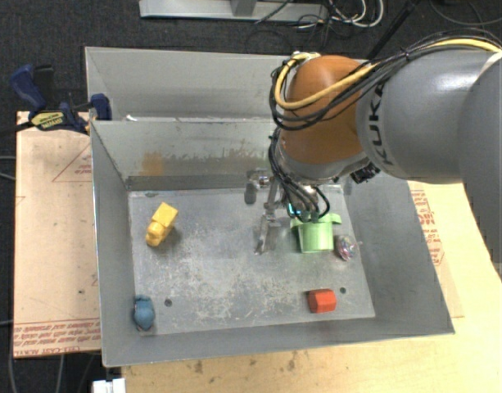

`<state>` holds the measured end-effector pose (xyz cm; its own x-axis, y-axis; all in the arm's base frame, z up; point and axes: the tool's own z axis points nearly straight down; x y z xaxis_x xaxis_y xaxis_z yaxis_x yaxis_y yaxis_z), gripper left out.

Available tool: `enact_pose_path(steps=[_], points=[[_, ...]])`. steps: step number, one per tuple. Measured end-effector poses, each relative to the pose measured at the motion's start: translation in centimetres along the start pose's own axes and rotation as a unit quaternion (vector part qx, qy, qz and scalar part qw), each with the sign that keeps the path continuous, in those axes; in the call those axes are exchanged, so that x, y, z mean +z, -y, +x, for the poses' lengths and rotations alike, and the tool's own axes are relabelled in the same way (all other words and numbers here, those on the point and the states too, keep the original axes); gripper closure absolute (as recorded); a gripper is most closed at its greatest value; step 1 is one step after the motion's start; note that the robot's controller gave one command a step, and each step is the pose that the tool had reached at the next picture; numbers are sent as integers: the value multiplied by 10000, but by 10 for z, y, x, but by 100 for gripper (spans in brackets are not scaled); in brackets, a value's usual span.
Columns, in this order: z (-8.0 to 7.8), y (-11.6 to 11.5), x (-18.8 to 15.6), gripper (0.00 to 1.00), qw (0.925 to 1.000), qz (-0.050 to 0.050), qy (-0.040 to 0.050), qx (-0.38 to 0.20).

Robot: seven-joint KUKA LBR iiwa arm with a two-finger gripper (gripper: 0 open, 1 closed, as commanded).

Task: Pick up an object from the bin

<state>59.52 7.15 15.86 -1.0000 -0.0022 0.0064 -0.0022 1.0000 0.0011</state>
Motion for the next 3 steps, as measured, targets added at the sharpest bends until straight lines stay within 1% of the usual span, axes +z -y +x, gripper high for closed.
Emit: enact_pose_path(steps=[1,2,3], points=[[11,-122,-39,0,9959,-18,58,-901],[-37,-143,17,0,9978,-3,41,-662],[-40,-156,59,0,9665,6,26,-2568]])
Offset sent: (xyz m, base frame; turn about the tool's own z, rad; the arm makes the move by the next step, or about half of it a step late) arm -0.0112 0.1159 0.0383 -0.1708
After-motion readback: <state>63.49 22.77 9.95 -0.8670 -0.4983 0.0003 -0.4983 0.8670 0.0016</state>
